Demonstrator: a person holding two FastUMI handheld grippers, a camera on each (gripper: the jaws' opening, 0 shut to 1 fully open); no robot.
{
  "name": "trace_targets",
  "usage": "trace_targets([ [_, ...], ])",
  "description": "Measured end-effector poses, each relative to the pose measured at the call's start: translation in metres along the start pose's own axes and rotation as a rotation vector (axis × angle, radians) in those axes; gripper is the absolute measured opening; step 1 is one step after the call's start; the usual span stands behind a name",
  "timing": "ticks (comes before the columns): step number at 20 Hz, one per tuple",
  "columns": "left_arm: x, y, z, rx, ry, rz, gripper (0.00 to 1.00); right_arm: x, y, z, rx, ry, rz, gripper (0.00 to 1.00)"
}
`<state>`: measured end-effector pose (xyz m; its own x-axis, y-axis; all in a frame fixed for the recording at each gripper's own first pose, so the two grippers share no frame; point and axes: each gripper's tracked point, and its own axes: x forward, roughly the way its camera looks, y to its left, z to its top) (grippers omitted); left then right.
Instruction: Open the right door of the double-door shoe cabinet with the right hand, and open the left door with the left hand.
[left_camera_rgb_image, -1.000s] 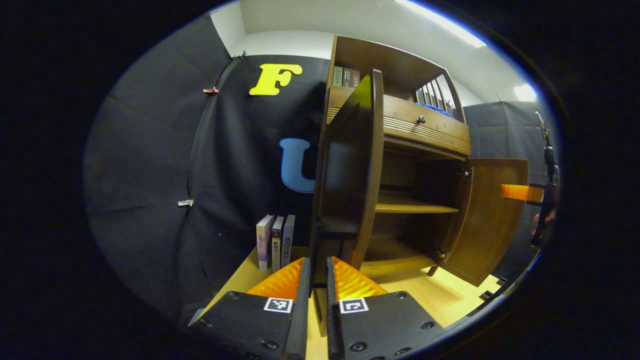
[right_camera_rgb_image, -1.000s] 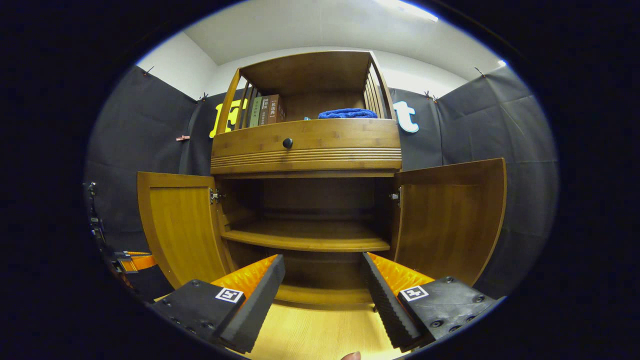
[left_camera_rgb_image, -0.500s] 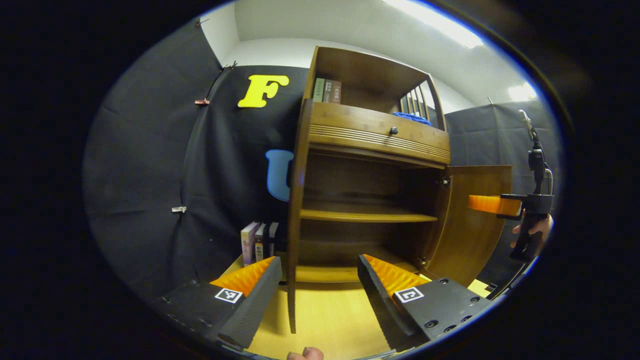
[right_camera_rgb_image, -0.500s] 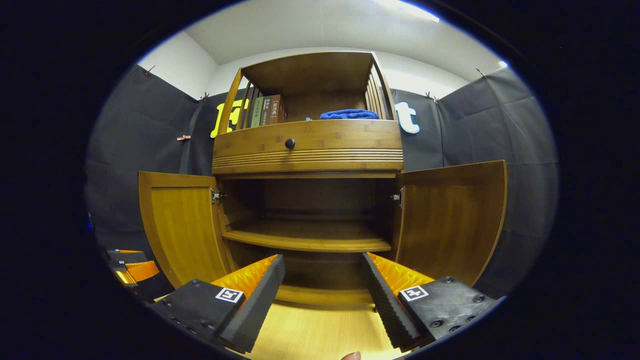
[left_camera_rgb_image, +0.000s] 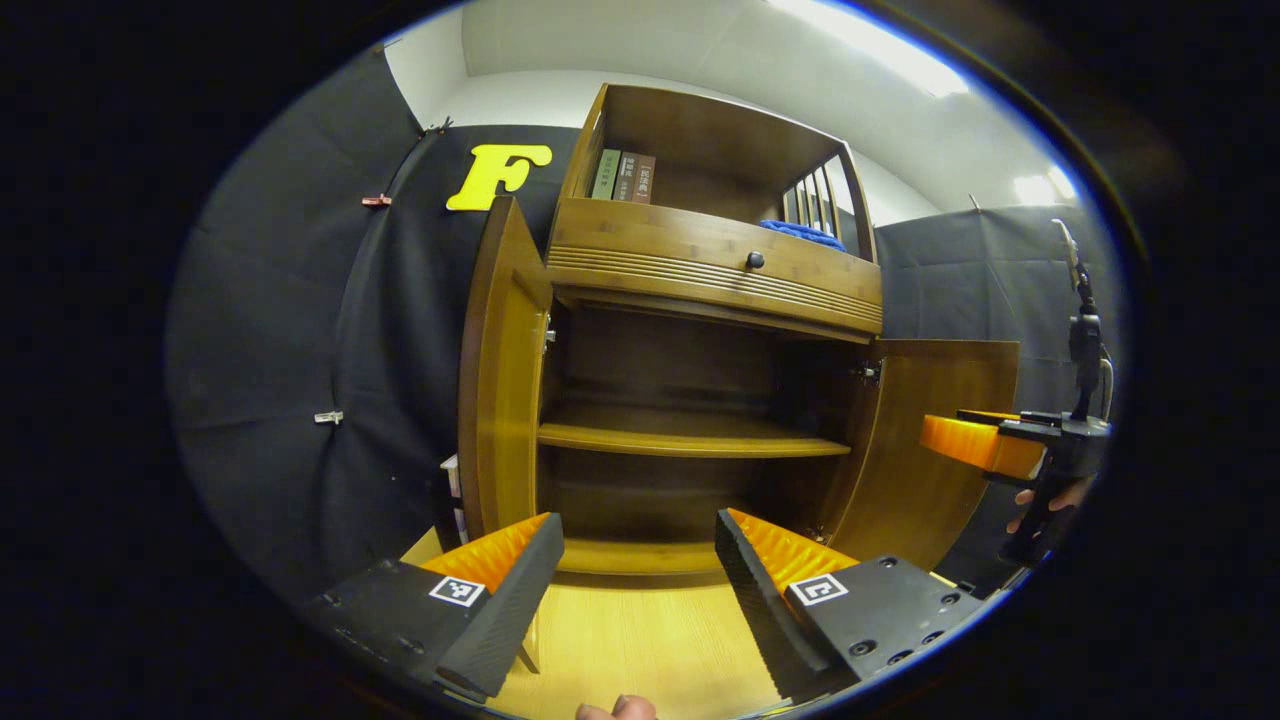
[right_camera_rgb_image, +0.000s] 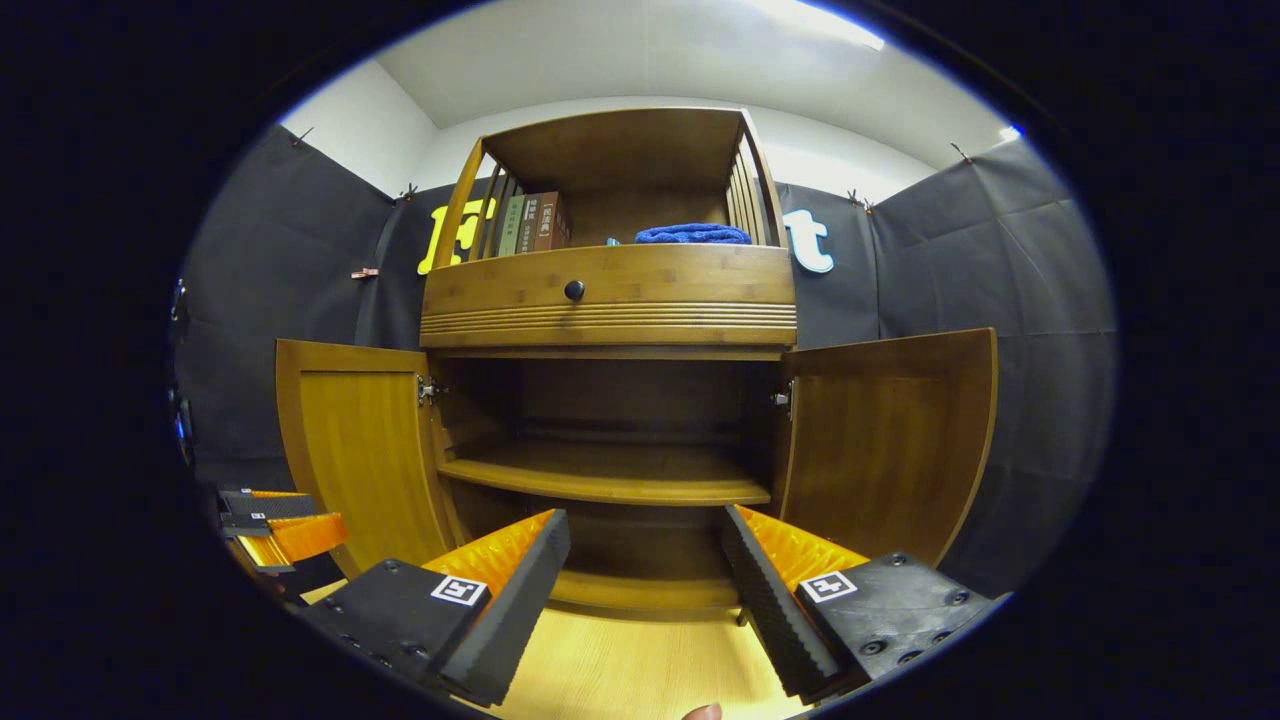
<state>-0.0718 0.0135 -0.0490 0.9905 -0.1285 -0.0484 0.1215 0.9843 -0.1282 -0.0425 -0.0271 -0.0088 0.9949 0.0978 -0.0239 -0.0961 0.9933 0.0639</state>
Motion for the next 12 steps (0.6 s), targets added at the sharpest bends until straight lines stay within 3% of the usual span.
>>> trace_targets([
  [5,0.013,-0.005,0.015,0.053,-0.022,0.002,0.95,0.001,-0.005,0.003,0.014,-0.006,-0.005,0.96],
  [6,0.015,-0.008,0.016,0.060,-0.027,0.000,0.95,0.004,-0.006,0.004,0.010,-0.008,-0.004,1.00],
  [12,0.023,-0.009,0.024,0.073,-0.032,-0.002,0.95,0.012,-0.002,0.010,0.003,-0.016,0.003,0.95],
])
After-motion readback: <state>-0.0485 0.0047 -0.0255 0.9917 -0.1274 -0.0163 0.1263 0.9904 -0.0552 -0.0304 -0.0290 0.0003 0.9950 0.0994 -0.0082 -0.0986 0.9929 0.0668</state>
